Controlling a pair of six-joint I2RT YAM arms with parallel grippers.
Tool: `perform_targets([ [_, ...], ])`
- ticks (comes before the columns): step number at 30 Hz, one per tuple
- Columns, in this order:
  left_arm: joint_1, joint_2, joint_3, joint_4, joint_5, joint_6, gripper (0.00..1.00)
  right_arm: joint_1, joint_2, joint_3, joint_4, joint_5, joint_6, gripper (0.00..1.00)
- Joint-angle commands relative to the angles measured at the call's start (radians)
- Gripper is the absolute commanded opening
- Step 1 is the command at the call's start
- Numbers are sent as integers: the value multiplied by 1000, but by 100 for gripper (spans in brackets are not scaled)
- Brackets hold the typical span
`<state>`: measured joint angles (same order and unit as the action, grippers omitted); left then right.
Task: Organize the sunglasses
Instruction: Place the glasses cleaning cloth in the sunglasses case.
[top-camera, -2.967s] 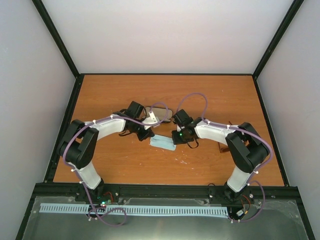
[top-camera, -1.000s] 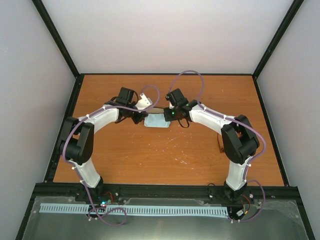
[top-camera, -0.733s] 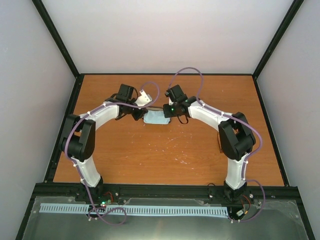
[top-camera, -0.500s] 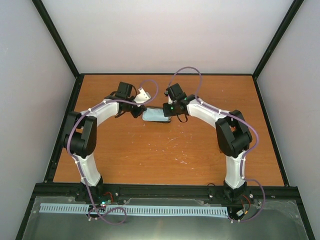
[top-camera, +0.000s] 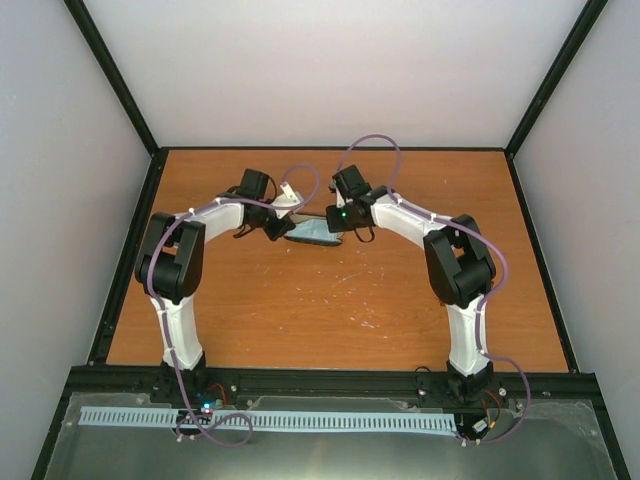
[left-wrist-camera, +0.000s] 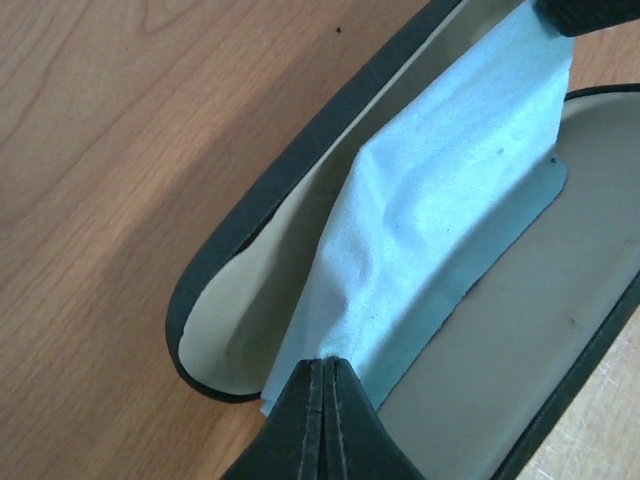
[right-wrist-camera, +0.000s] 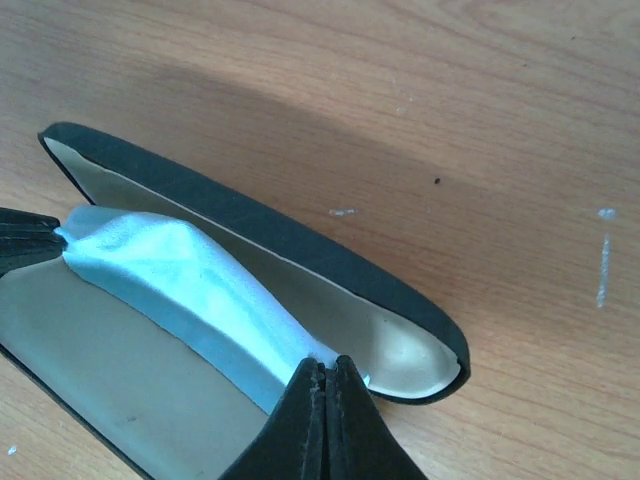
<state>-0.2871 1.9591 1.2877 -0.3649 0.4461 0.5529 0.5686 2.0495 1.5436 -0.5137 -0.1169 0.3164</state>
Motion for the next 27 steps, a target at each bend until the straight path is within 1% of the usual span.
perform_targets([
  [1,8,27,68,-6,28,21,0,-14,23,32,-13,4,-14,3],
  [12,9,95,152,-27,27,28,1,-29,47,31,-30,0,-21,3],
  [27,9,95,151,-16,4,15,0,-42,43,43,-5,25,-23,3],
])
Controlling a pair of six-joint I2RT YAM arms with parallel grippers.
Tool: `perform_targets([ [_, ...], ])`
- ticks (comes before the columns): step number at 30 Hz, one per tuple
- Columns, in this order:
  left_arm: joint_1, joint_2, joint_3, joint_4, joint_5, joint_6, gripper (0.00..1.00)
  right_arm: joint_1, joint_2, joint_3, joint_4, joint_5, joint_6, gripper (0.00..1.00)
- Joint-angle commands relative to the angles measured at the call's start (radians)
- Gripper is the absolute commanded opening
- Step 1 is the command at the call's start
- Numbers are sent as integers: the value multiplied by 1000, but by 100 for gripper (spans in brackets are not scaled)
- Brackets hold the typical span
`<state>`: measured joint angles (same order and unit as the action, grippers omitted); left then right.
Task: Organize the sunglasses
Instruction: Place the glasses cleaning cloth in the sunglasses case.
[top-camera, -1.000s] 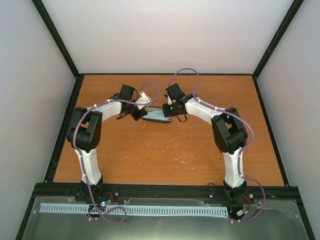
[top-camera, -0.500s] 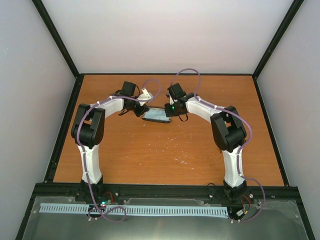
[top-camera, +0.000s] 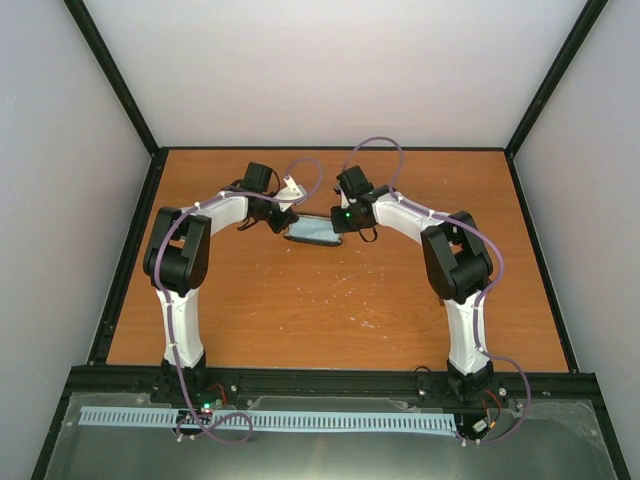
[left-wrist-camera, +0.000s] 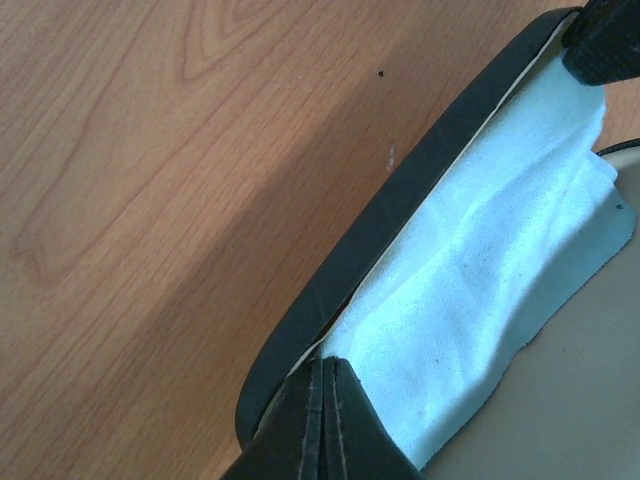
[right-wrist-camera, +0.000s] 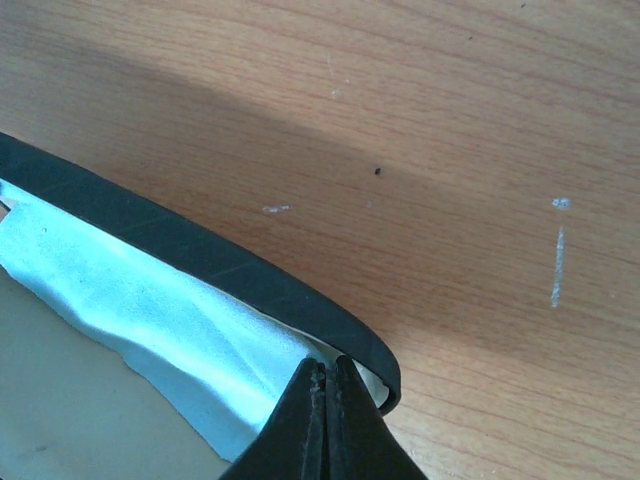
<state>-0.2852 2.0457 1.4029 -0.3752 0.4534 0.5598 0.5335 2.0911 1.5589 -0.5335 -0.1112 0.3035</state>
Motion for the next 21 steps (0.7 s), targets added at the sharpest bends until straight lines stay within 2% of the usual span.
perform_targets([
  [1,9,8,37,-5,-4,7,0,-7,1,29,16,19,-11,3],
  [21,22,12,56,12,-27,-6,0,-15,48,85,-7,1,-22,4],
])
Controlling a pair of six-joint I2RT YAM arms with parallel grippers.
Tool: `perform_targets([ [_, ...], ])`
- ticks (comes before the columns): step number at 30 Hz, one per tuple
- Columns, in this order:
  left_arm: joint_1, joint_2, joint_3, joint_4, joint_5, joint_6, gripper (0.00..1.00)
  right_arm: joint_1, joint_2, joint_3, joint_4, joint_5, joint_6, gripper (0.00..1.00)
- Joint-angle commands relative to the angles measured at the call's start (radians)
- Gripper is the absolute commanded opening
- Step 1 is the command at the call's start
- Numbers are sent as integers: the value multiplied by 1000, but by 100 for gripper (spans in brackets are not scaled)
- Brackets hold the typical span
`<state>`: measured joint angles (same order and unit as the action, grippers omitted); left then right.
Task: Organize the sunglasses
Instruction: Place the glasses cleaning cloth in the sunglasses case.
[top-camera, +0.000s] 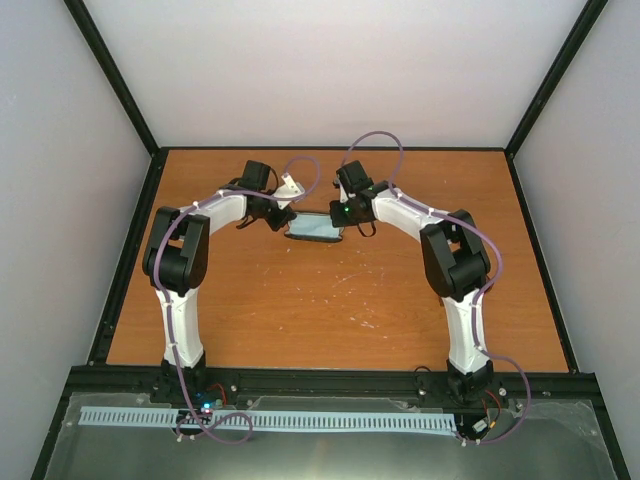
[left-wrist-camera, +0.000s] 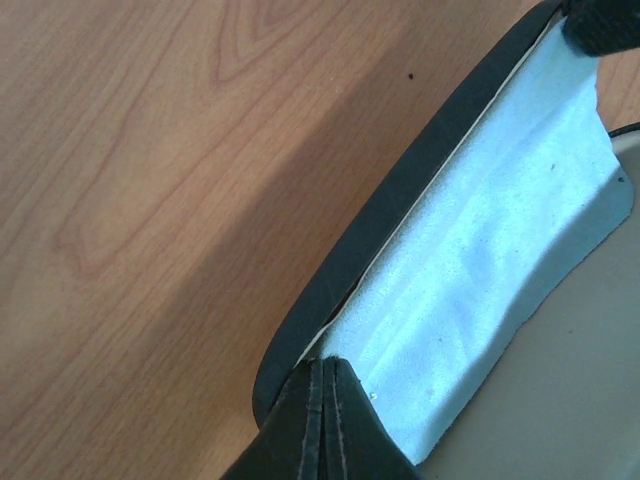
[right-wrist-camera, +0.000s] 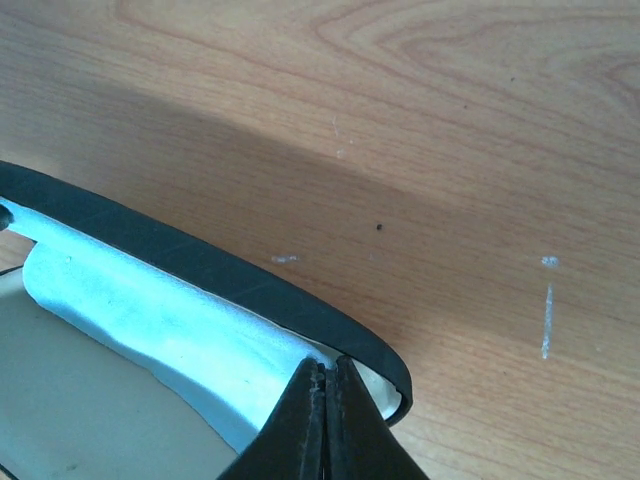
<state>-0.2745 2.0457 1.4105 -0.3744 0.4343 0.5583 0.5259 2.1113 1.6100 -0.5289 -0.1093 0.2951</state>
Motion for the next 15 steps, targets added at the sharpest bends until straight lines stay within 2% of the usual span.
perform_targets([
  [1,11,12,50,12,-10,-6,1,-7,29,36,-12,-2,-14,5],
  [15,12,-1,41,16,-20,-21,15,-7,26,55,-26,18,-15,16],
])
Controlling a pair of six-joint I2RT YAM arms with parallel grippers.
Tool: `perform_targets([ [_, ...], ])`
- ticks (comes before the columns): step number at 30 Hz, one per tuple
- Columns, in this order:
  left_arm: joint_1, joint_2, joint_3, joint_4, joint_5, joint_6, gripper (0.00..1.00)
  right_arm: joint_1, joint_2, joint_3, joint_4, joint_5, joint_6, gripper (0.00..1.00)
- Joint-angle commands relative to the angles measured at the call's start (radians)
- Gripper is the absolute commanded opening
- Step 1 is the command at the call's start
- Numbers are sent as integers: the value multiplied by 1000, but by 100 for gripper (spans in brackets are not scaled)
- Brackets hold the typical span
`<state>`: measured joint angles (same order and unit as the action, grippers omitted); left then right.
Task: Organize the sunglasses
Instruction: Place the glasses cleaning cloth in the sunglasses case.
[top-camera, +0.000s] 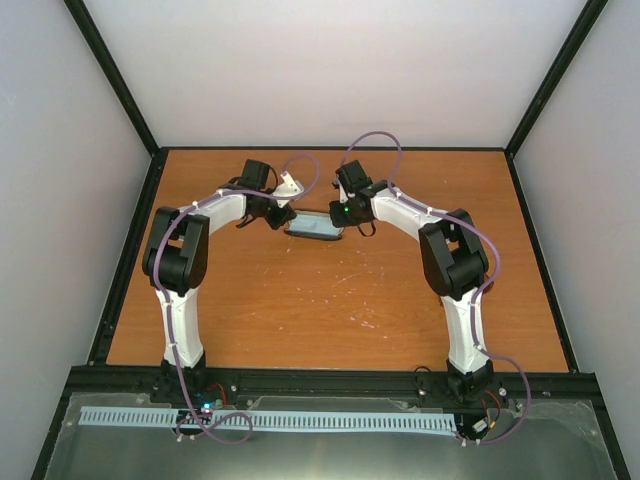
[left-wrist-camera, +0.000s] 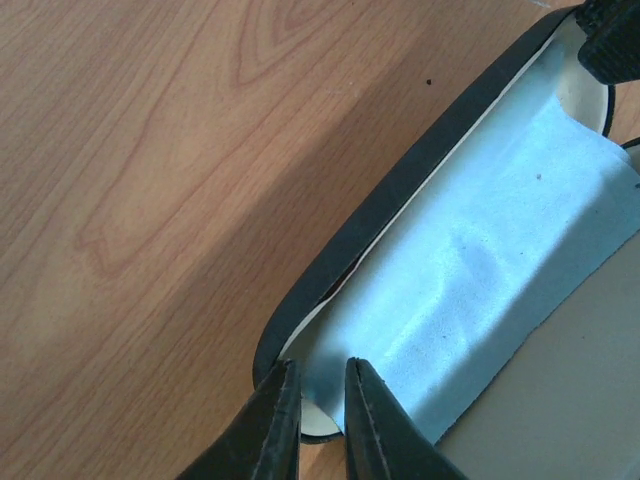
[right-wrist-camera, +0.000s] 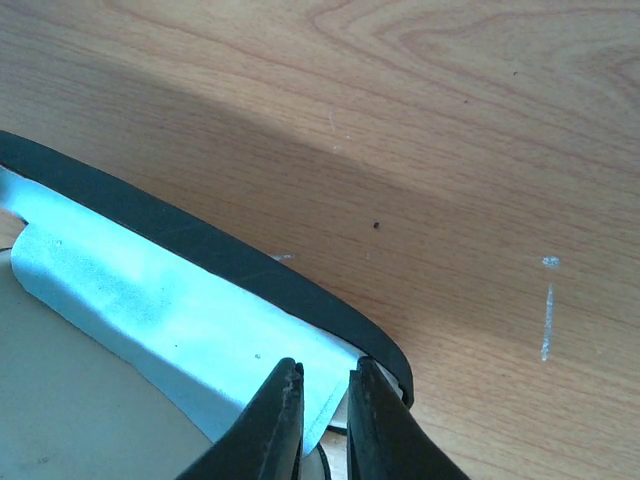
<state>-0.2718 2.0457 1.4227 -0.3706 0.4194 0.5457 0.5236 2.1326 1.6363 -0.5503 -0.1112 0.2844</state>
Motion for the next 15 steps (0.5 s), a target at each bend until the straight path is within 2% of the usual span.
perform_targets([
  [1,10,-3,27,13,-6,-12,16,-5,1,28,-4,24,-2,16],
  [11,8,-41,5,33,-28,-32,20,-5,-50,15,9,77,14,20],
  [15,9,-82,-15,71,-38,-47,20,-5,-121,-22,34,149,29,20],
])
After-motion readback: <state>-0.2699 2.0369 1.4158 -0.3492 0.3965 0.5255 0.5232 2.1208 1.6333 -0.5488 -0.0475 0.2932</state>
